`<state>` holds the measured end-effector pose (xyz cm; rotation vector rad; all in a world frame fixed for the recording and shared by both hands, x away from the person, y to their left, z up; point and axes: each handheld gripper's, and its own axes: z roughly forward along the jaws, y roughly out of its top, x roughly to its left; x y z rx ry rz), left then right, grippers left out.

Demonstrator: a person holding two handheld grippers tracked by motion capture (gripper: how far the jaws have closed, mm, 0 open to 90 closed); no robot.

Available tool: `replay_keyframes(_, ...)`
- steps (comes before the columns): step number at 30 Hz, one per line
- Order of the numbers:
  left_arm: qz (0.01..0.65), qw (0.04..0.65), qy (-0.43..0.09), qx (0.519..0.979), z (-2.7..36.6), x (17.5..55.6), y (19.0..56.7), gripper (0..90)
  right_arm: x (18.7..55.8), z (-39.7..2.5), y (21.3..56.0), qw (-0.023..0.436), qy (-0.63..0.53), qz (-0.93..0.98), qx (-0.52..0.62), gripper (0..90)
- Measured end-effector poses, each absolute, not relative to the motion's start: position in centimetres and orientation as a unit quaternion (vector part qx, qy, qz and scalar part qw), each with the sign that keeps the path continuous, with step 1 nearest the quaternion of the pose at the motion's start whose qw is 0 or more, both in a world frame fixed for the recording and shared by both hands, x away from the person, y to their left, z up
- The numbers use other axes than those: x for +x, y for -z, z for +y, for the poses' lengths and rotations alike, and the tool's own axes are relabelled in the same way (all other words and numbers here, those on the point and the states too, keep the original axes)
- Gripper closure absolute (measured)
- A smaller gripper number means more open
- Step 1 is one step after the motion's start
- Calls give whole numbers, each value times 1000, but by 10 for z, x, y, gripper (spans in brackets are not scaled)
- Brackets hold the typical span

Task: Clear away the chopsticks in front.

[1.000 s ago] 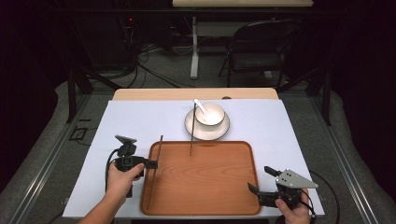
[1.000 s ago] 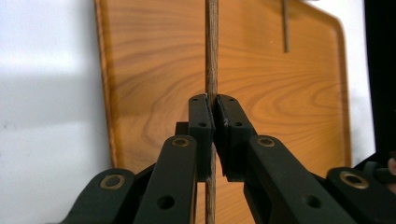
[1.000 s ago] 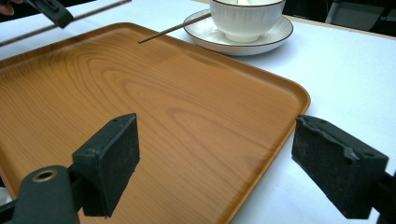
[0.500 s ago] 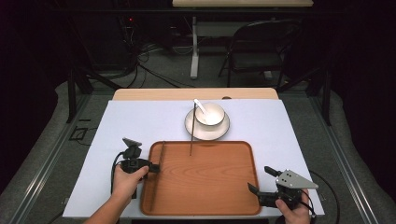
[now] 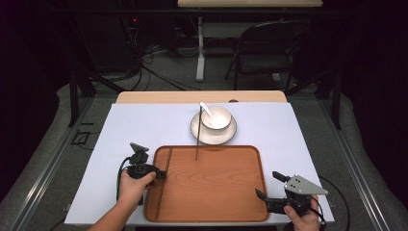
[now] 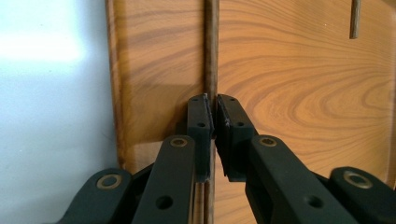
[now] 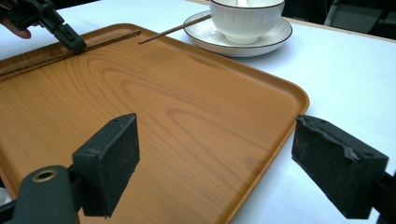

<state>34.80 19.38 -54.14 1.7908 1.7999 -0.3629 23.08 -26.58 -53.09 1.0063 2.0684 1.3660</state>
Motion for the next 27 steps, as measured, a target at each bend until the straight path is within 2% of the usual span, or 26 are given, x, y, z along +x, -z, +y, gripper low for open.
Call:
replay_keyframes(11,667,283,138,676,194,348,540,818,231,-266,531,231,-496,753,366,148)
replay_keyframes(16,660,298,117,679,196,352,526,785,231,-266,531,231,-497,753,365,148)
replay_keyframes(21,652,314,94,684,197,358,511,722,231,-266,531,231,-497,753,365,147)
replay_keyframes(27,638,355,60,681,196,372,501,600,231,-266,531,231,-496,752,366,147)
